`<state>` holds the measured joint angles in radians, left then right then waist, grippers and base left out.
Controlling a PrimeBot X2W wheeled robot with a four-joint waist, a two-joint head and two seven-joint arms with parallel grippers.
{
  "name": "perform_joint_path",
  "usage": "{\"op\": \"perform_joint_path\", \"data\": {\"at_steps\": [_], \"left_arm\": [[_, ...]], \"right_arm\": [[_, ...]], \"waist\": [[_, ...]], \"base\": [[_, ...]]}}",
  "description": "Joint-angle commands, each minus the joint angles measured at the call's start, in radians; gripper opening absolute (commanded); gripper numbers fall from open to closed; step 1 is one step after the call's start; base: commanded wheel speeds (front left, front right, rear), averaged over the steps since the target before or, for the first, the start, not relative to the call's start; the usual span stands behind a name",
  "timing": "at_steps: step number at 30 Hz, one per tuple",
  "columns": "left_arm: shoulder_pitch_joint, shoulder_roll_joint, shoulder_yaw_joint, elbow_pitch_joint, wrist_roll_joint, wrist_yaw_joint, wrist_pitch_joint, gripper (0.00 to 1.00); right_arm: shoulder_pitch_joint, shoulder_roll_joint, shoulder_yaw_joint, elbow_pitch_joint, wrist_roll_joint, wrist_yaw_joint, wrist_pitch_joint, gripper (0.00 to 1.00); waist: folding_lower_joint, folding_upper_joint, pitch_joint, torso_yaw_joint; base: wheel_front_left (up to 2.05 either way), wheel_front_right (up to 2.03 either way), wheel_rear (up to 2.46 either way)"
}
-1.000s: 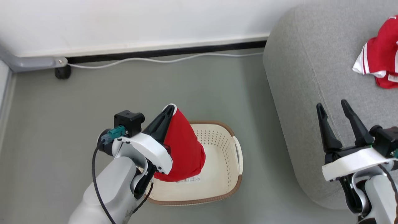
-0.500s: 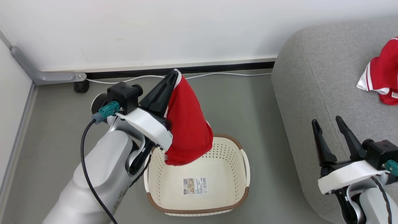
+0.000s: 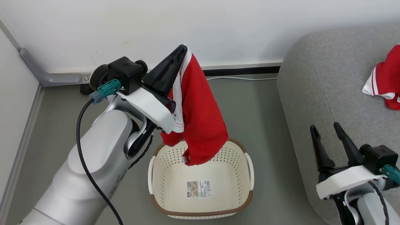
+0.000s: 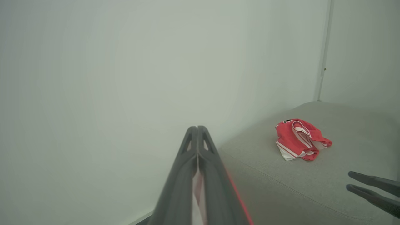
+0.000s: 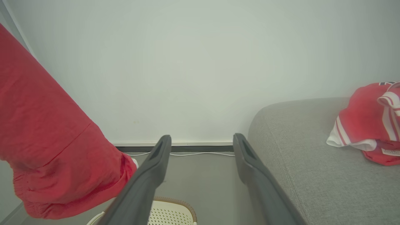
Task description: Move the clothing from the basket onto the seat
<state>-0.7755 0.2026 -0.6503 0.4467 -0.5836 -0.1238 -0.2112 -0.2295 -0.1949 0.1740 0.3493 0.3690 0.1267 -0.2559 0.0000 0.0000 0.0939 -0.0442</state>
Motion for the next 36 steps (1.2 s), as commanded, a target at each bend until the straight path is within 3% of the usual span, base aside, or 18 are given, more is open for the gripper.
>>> {"op": "perform_joint_path", "data": {"at_steps": [1,10,18,28,36], "left_arm": [[-0.056,0.027,0.032,-0.030,0.004,-0.005,0.000,0.00],[-0.060,0.018,0.020,-0.043,0.000,-0.002,-0.002,0.00],[-0.064,0.013,0.010,-0.042,0.003,0.003,-0.007,0.00],[-0.077,0.003,0.000,-0.035,0.004,0.004,-0.013,0.00],[-0.085,-0.012,-0.016,-0.029,0.008,0.003,-0.020,0.00]], "right_arm": [[0.000,-0.006,0.019,-0.016,-0.004,0.004,-0.006,1.00],[-0.040,-0.011,0.108,-0.038,-0.004,0.004,-0.006,1.00],[-0.175,-0.015,0.326,-0.046,0.020,0.004,-0.006,1.00],[-0.317,0.008,0.531,0.040,0.036,0.004,-0.006,1.00],[-0.395,0.051,0.588,0.146,0.019,0.004,-0.006,1.00]], "waist": [[0.0000,0.0000,0.000,-0.001],[0.0000,0.0000,0.000,0.003],[0.0000,0.0000,0.006,0.010],[0.0000,0.0000,0.013,0.018],[0.0000,0.0000,0.015,0.029]], "base": [[0.00,0.00,0.00],[0.00,0.00,0.00],[0.00,0.00,0.00],[0.00,0.00,0.00],[0.00,0.00,0.00]]}}
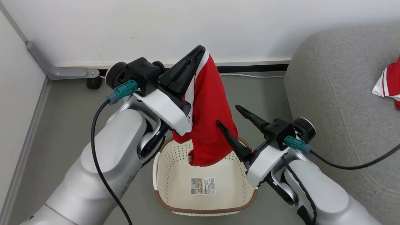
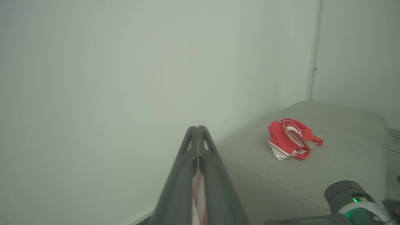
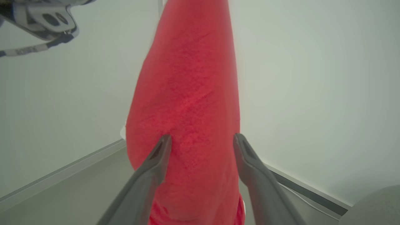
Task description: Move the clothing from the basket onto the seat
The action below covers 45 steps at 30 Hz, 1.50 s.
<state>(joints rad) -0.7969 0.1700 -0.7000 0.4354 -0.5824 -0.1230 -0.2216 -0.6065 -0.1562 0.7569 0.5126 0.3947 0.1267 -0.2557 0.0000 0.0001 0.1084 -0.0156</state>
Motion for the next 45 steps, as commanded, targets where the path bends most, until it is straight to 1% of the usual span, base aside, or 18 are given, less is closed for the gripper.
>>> {"op": "perform_joint_path", "data": {"at_steps": [1,11,12,25,26,27,29,41,42,43,44,45], "left_arm": [[-0.065,0.019,0.032,-0.018,0.007,0.002,-0.010,0.00],[-0.077,0.003,0.009,-0.018,0.006,0.000,-0.016,0.00],[-0.078,-0.002,0.001,-0.019,0.005,0.000,-0.018,0.00],[-0.075,-0.031,-0.046,-0.015,-0.005,-0.004,-0.027,0.00],[-0.076,-0.033,-0.050,-0.015,-0.007,-0.005,-0.028,0.00],[-0.076,-0.034,-0.054,-0.015,-0.008,-0.005,-0.028,0.00],[-0.077,-0.036,-0.060,-0.014,-0.011,-0.005,-0.030,0.00],[-0.078,-0.031,-0.057,0.000,-0.018,-0.006,-0.036,0.00],[-0.077,-0.032,-0.055,0.001,-0.017,-0.006,-0.036,0.26],[-0.076,-0.032,-0.055,0.003,-0.016,-0.006,-0.037,0.67],[-0.075,-0.031,-0.054,0.006,-0.014,-0.006,-0.037,1.00],[-0.073,-0.031,-0.053,0.010,-0.014,-0.006,-0.038,1.00]], "right_arm": [[-0.025,0.018,0.007,-0.006,-0.008,0.004,-0.006,1.00],[-0.091,0.064,0.048,0.112,-0.001,0.004,-0.006,1.00],[-0.107,0.072,0.053,0.139,0.004,0.004,-0.006,1.00],[-0.151,0.096,0.060,0.245,0.040,0.004,-0.006,1.00],[-0.154,0.097,0.062,0.251,0.044,0.004,-0.006,0.92],[-0.157,0.098,0.064,0.256,0.048,0.004,-0.006,0.56],[-0.163,0.100,0.066,0.263,0.054,0.004,-0.006,0.00],[-0.166,0.099,0.052,0.237,0.066,0.004,-0.006,0.00],[-0.166,0.097,0.050,0.233,0.065,0.004,-0.006,0.00],[-0.166,0.096,0.049,0.230,0.064,0.004,-0.006,0.00],[-0.165,0.096,0.047,0.227,0.063,0.004,-0.006,0.00],[-0.165,0.095,0.045,0.223,0.062,0.004,-0.006,0.00]], "waist": [[0.0000,-0.0001,0.000,0.002],[0.0000,-0.0001,0.004,0.015],[0.0000,-0.0001,0.004,0.021],[0.0000,-0.0001,-0.007,0.050],[0.0000,-0.0001,-0.008,0.052],[0.0000,-0.0001,-0.009,0.054],[0.0000,-0.0001,-0.011,0.057],[0.0000,-0.0001,-0.001,0.044],[0.0000,-0.0001,0.001,0.042],[0.0000,-0.0001,0.002,0.041],[0.0000,-0.0001,0.003,0.039],[0.0000,-0.0001,0.004,0.037]], "base": [[0.00,0.00,0.00],[0.00,0.00,0.00],[0.00,0.00,0.00],[0.00,0.00,0.00],[0.00,0.00,0.00],[0.00,0.00,0.00],[0.00,0.00,0.00],[0.00,0.00,0.00],[0.00,0.00,0.00],[0.00,0.00,0.00],[0.00,0.00,0.00],[0.00,0.00,0.00]]}}
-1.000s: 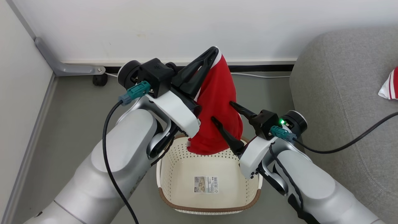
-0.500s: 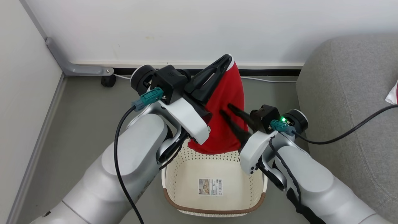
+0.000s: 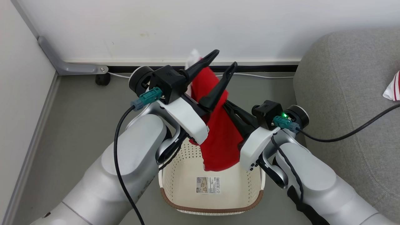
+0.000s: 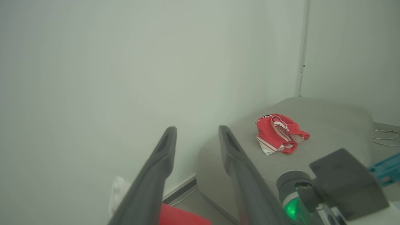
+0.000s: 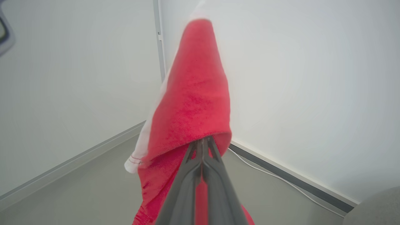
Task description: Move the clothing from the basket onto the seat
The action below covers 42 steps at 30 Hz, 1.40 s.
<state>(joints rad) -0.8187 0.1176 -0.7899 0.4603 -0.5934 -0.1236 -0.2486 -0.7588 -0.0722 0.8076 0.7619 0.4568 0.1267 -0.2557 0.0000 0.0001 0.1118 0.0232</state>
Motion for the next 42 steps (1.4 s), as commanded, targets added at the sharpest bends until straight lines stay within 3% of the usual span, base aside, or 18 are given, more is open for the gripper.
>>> {"op": "perform_joint_path", "data": {"at_steps": [1,9,17,42], "left_arm": [[-0.050,0.022,0.037,-0.012,-0.002,-0.006,-0.011,1.00],[-0.048,0.020,0.041,0.004,0.005,-0.006,-0.013,1.00],[-0.031,0.029,0.057,-0.001,0.012,-0.007,-0.013,1.00],[0.067,0.055,0.075,-0.023,-0.001,-0.007,-0.013,1.00]], "right_arm": [[-0.012,0.010,-0.008,-0.030,-0.001,0.004,-0.006,0.00],[-0.013,0.003,-0.026,-0.066,-0.007,0.004,-0.006,0.00],[-0.010,-0.011,-0.053,-0.102,-0.011,0.004,-0.006,0.00],[0.099,-0.088,-0.185,-0.304,-0.025,0.004,-0.006,0.00]], "waist": [[0.0000,-0.0001,0.002,-0.003],[0.0000,-0.0001,0.012,-0.015],[0.0000,-0.0001,0.018,-0.070],[0.0000,-0.0001,-0.013,-0.378]], "base": [[0.00,0.00,0.00],[0.00,0.00,0.00],[0.00,0.00,0.00],[0.00,0.00,0.00]]}}
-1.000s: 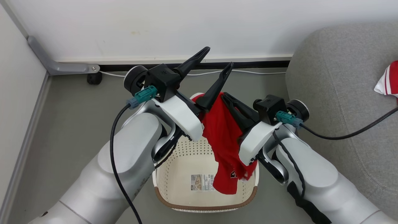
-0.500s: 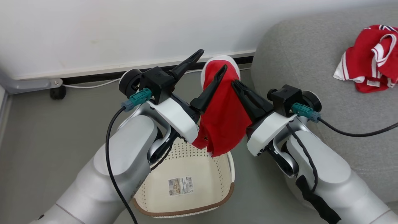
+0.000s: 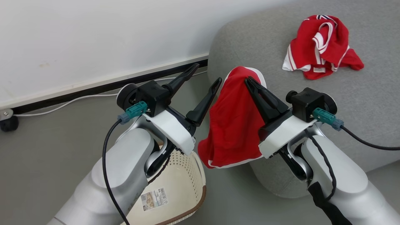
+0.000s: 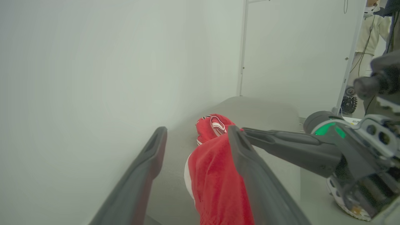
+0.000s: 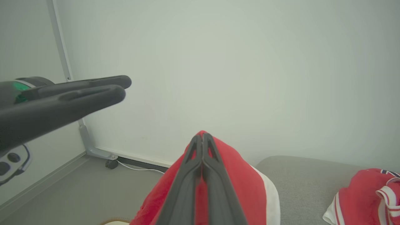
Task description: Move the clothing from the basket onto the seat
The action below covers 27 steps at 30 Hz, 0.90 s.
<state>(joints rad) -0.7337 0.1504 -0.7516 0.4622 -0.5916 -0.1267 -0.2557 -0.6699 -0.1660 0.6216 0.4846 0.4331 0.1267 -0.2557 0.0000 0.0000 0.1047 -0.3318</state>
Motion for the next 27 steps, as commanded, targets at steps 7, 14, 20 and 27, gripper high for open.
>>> {"op": "perform_joint_path", "data": {"at_steps": [7,14,20,27], "left_arm": [[0.034,0.025,0.050,-0.048,0.000,-0.004,-0.006,1.00],[0.083,0.026,0.069,-0.068,0.006,-0.004,-0.006,1.00],[0.111,0.015,0.068,-0.082,0.008,-0.004,-0.006,1.00],[0.111,0.004,0.046,-0.085,0.000,-0.004,-0.006,1.00]], "right_arm": [[0.052,-0.014,-0.024,-0.087,-0.001,0.004,-0.006,0.00],[0.098,-0.029,-0.069,-0.148,-0.004,0.004,-0.006,0.00],[0.142,-0.052,-0.123,-0.191,-0.014,0.004,-0.006,0.00],[0.187,-0.072,-0.189,-0.240,-0.030,0.004,-0.006,0.00]], "waist": [[0.0000,0.0000,-0.019,-0.110],[0.0000,0.0000,-0.024,-0.178],[0.0000,0.0000,-0.024,-0.203],[0.0000,0.0000,-0.018,-0.210]], "base": [[0.00,0.00,0.00],[0.00,0.00,0.00],[0.00,0.00,0.00],[0.00,0.00,0.00]]}}
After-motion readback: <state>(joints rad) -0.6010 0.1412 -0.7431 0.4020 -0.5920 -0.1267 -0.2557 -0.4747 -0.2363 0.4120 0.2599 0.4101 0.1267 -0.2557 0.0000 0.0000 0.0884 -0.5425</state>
